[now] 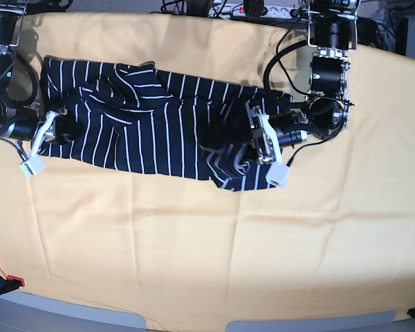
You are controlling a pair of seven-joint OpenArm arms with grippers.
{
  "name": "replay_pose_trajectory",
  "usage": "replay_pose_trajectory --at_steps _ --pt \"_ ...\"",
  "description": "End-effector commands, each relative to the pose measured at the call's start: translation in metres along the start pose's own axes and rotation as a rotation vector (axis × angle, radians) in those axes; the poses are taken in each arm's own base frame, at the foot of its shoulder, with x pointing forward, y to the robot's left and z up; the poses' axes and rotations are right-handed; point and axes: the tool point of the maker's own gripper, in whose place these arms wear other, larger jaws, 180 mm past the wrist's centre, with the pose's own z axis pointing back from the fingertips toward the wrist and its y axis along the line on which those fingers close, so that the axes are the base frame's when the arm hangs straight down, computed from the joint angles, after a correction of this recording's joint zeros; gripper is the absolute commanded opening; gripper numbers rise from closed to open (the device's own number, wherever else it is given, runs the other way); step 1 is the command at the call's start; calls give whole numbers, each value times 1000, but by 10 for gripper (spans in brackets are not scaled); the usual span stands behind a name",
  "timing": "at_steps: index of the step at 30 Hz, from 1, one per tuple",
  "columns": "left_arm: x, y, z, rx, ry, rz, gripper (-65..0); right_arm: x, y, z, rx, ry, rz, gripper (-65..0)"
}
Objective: Fold the T-shirt properly
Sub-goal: 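Fold the held end toward the right gripper and release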
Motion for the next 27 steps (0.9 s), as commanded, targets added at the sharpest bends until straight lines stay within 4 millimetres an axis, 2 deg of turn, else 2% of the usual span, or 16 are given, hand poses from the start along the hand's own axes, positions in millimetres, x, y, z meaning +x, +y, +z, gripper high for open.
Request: replay_pose_trajectory --at_steps 1,4,7,12,16,17,18,20,21,24,27 --pt "8 -13 -6 -55 -8 -22 -303 15 -2 9 -5 -41 31 -453" --pt "-8 -18 -16 -77 59 -20 -303 15 -2 9 -5 -41 31 -453" --pt "0 -10 -18 -34 19 -42 -311 15 -2 9 -5 -40 31 -453" --pt "22 26 -6 166 -72 -148 -312 14 -2 9 -6 -34 31 -453" --pt "33 67 15 398 -119 -74 -316 13 -2 9 -5 -31 31 -453" --pt "35 71 19 423 -127 -60 -350 13 -2 9 -5 -31 31 -453" --pt "37 73 23 433 -135 -57 -415 13 -2 9 -5 -31 31 -453" --pt "40 75 30 449 -147 -54 -611 19 0 10 4 -49 34 -453" --pt "42 77 34 458 -155 -55 -650 26 2 11 21 -74 34 -453" --pt "45 84 46 505 -159 -67 -650 49 4 22 25 -144 56 -453" --pt "41 92 57 556 -144 -75 -650 62 -8 39 -61 -176 91 -452"
